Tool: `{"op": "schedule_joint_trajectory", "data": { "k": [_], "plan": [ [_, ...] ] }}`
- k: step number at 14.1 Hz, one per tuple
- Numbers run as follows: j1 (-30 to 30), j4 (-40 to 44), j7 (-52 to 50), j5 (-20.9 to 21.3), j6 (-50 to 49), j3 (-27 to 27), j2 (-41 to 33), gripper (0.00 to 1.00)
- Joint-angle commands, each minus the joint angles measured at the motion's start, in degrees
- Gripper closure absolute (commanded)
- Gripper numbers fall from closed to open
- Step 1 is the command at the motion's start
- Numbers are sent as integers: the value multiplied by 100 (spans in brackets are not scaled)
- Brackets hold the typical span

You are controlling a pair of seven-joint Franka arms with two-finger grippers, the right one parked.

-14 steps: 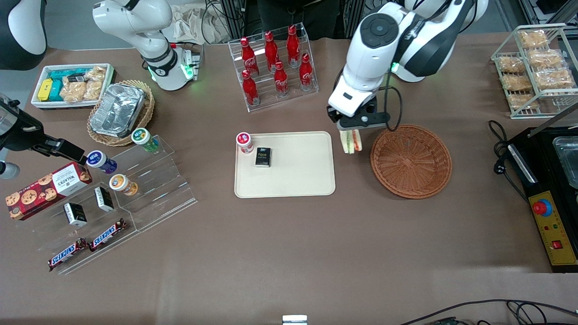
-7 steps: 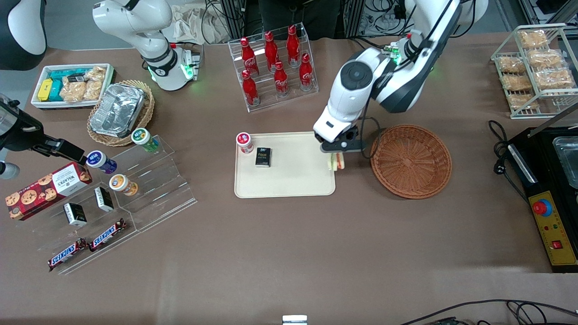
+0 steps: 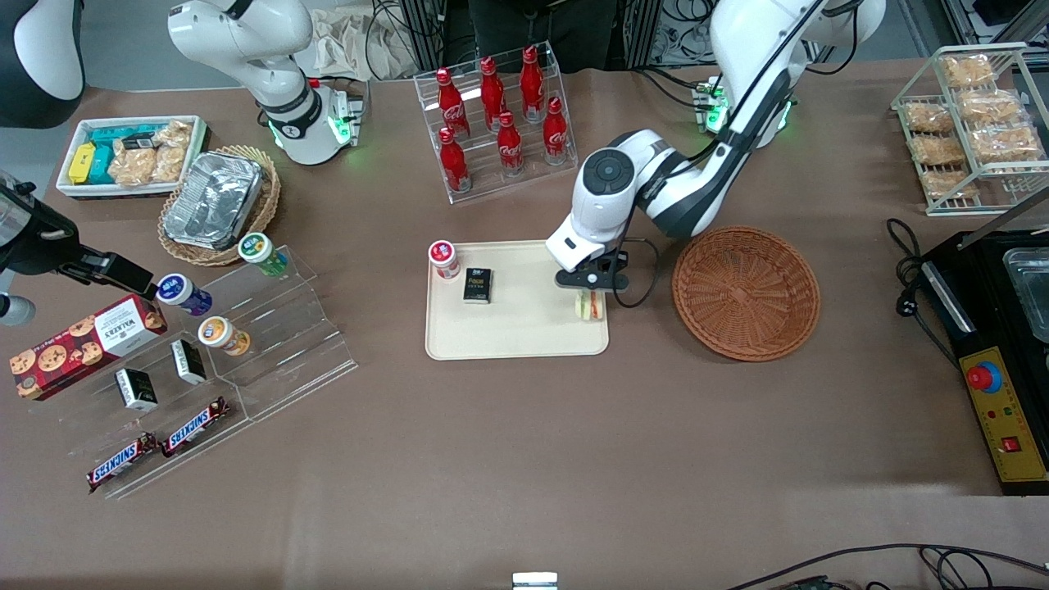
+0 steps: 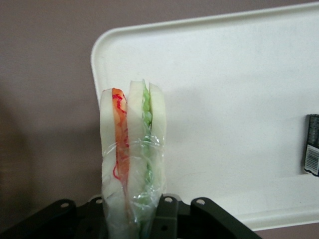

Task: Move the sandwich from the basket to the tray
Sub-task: 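Lower the sandwich onto the tray and open the left gripper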

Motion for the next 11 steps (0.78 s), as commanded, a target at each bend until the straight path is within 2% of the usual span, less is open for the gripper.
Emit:
{"op": "schedule_joint_trajectory", "data": {
  "k": [1,5,6,7,8,11],
  "plan": [
    [-70,50,-33,118,369,71,315,100],
    [-62,86,-51,276,467,88,535,100],
    [-62,77,-51,285,467,106,535,75],
    [-53,77,19,285,467,202,535,13],
    [-62,85,28,285,458,229,518,0],
    [-35,147,11,285,415,229,430,0]
  ]
}}
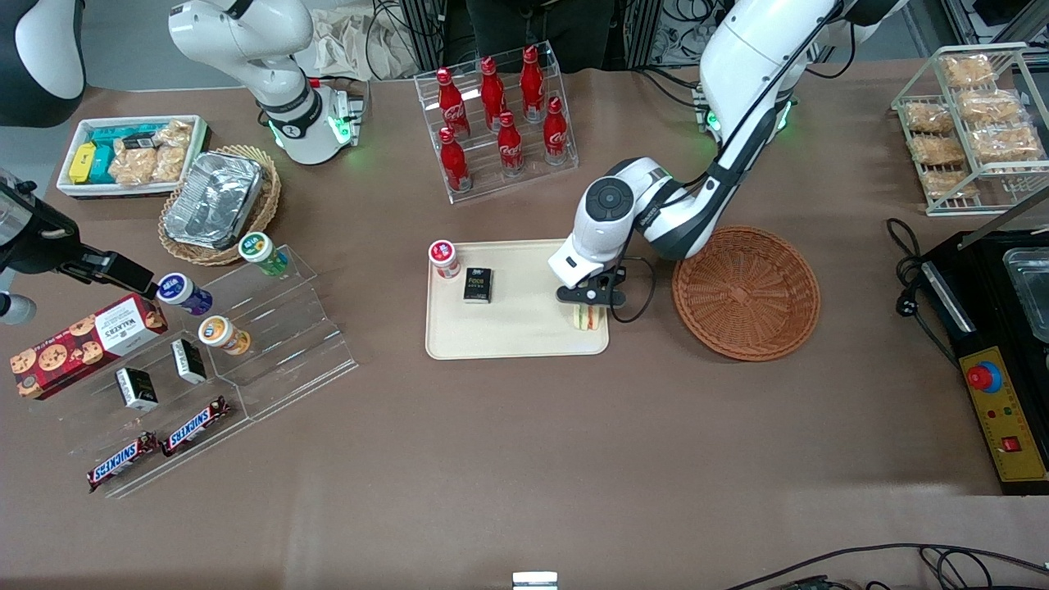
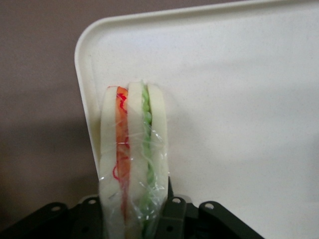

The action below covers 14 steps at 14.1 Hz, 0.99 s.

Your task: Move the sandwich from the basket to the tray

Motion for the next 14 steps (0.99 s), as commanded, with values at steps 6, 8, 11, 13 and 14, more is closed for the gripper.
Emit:
{"op": "schedule_joint_trajectory", "data": {
  "k": [6,8,11,13,14],
  "plan": [
    [286,478,-53,-14,-1219,56,-1474,0],
    [568,443,-61,-24,-1509,56,-2133,0],
    [1217,434,576,-32,-2343,65,-2934,0],
    [1622,469,1508,-512,-2713,74,-3269,0],
    [1789,469,1904,-690,-2933,82,-3427,0]
  ]
}}
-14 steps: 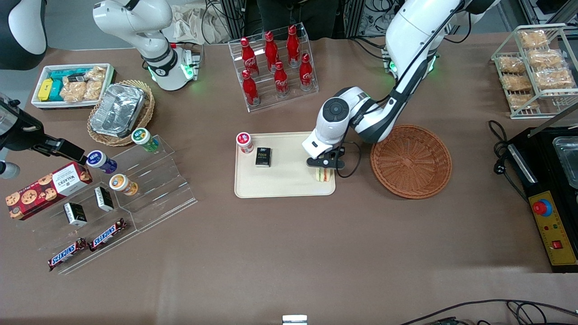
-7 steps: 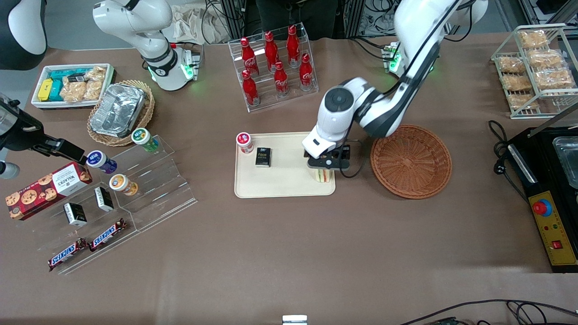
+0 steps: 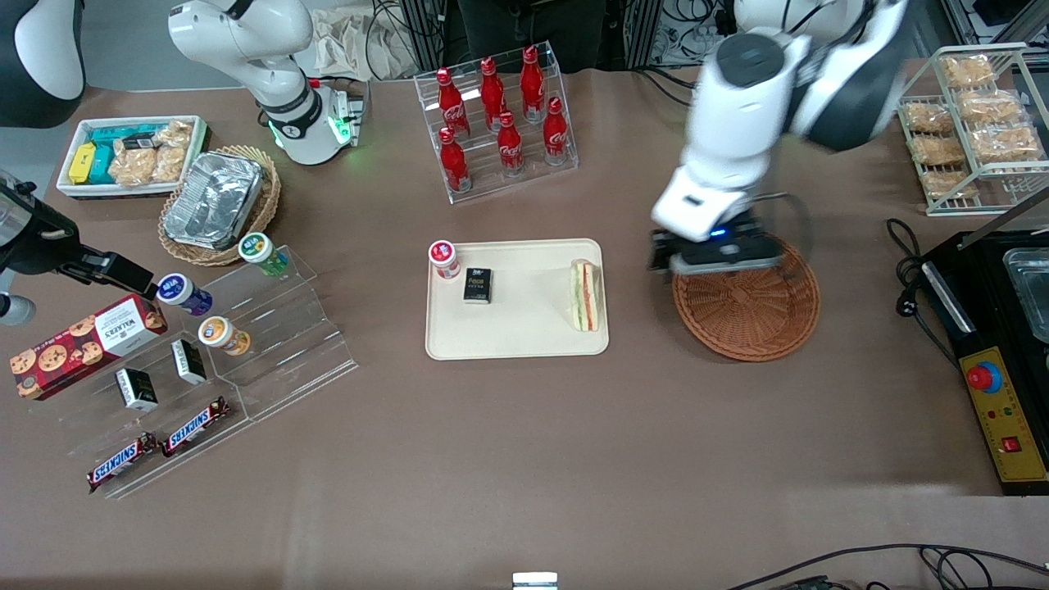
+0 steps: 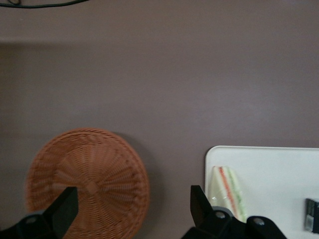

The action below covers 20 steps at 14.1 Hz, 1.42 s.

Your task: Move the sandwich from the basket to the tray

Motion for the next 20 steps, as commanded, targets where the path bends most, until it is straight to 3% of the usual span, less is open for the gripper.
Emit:
{"op": "schedule_joint_trajectory", "data": {
  "k": [1,6,9,10,12,16,20],
  "plan": [
    [492,-161,1003,-405,-395,-44,-411,0],
    [1047,-65,1863,-414,-921,78,-762,0],
    [119,85,2997,-1036,-1652,1935,-991,0],
    [-32,85,3288,-1221,-1732,2308,-1088,0],
    [-51,250,3317,-1320,-1794,2399,-1098,0],
    [-51,1401,3326,-1320,-2487,2390,-448,0],
    [-51,1735,3317,-1320,-2418,2382,-44,0]
  ]
}}
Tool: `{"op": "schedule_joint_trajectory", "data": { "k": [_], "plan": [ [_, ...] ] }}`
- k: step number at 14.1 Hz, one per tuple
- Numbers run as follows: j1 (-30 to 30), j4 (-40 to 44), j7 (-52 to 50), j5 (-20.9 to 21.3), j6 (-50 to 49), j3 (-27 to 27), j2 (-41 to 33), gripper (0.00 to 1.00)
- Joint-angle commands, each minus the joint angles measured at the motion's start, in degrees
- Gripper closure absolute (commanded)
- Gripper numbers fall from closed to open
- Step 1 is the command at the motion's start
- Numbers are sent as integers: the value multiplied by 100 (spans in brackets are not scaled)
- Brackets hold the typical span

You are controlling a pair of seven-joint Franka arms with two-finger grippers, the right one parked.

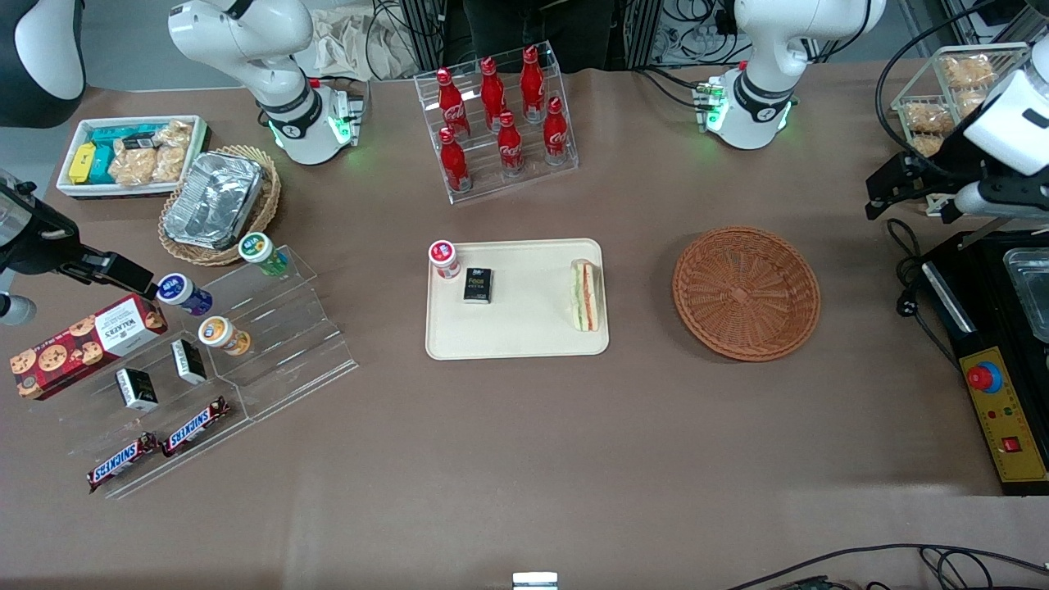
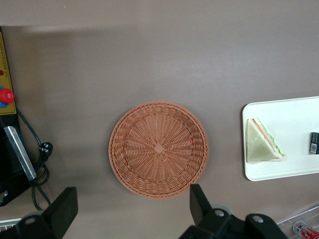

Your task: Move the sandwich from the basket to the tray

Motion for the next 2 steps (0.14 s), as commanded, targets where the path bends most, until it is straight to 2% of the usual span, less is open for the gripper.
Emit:
{"op": "schedule_joint_trajectory", "data": {
  "k": [1,2],
  "plan": [
    [-24,567,-10,-65,-134,9,473,0],
    [-24,567,-1,-65,-134,9,482,0]
  ]
}}
